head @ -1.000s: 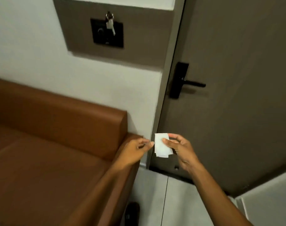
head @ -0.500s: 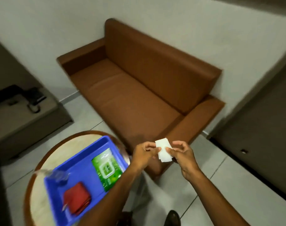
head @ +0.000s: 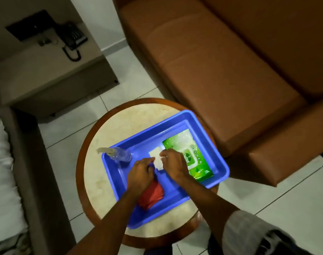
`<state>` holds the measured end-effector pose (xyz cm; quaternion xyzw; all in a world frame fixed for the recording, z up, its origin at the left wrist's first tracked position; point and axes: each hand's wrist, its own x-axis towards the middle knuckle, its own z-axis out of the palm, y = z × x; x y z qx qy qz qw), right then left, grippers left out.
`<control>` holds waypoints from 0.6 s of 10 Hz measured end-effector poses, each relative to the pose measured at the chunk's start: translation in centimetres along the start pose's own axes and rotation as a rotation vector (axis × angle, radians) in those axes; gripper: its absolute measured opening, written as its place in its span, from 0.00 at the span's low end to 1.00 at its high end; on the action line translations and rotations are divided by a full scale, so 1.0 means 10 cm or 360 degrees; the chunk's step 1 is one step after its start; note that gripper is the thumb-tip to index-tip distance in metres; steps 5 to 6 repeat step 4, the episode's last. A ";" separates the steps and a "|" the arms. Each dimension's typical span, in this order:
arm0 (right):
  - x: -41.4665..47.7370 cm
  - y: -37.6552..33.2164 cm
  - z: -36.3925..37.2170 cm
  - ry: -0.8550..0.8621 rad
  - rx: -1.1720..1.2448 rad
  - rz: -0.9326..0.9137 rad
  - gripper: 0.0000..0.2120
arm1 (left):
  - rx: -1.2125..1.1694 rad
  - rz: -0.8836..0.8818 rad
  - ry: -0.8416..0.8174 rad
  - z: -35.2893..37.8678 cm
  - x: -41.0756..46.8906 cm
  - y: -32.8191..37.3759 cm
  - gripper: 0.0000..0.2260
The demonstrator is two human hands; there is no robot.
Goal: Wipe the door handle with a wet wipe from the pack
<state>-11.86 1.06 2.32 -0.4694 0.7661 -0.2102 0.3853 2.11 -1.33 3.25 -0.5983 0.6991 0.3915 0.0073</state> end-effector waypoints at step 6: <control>0.15 0.06 0.17 0.0087 -0.0975 -0.0179 0.14 | 0.1238 0.0441 -0.0198 0.02 0.40 -0.08 0.23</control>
